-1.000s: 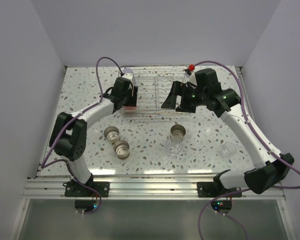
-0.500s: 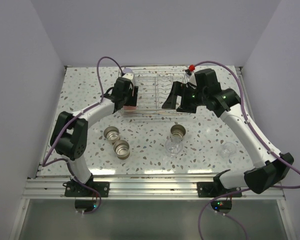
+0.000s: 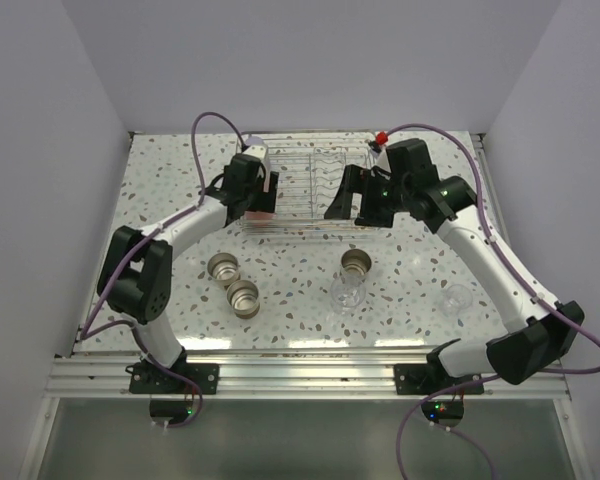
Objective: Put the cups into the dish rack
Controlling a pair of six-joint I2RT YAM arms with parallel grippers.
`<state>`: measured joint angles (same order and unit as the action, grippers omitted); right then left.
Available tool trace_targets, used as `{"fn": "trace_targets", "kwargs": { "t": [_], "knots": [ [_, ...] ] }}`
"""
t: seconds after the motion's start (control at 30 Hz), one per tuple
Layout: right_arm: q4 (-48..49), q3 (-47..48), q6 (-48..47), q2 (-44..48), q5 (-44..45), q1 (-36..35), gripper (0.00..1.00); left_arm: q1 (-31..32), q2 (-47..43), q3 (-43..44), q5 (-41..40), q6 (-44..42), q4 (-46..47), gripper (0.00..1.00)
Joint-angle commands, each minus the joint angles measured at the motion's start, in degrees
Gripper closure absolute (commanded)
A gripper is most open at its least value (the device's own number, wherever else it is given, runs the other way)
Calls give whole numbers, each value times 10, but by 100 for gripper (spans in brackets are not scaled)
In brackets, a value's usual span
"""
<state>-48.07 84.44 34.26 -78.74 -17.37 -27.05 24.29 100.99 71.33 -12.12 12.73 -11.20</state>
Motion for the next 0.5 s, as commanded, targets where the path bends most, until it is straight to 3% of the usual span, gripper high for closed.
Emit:
{"fn": "trace_targets", "kwargs": {
  "t": [0.0, 0.2, 0.47],
  "knots": [
    [-5, -9, -14, 11, 16, -1, 11, -2, -39, 1, -19, -3, -10, 10],
    [-53, -26, -34, -4, 77, -2, 12, -2, -76, 39, -29, 5, -39, 10],
    [-48, -91, -46, -42, 90, -5, 21, -3, -155, 93, -39, 21, -91, 11]
  ]
}}
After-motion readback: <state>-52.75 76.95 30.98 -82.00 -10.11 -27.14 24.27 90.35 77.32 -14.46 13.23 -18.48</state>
